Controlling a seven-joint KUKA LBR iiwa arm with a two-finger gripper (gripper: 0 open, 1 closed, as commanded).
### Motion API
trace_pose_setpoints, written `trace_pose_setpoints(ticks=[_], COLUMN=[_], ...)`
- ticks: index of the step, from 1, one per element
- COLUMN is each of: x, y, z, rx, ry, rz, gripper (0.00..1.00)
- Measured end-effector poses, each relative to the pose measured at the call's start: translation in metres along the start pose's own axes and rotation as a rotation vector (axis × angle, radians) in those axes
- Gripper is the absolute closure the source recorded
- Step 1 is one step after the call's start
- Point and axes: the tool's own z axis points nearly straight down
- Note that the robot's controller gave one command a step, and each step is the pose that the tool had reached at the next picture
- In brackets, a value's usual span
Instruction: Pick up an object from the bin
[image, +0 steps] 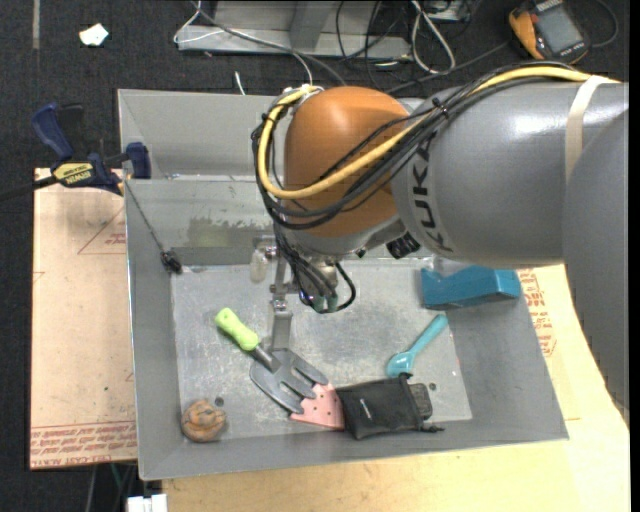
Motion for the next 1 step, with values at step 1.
trace_pose_setpoints(ticks=[1], x=[-0.0053], y=[-0.0062], z=[0.0385], rx=[-0.001], ry=[-0.002], rz=[0.129], gripper=[0.0])
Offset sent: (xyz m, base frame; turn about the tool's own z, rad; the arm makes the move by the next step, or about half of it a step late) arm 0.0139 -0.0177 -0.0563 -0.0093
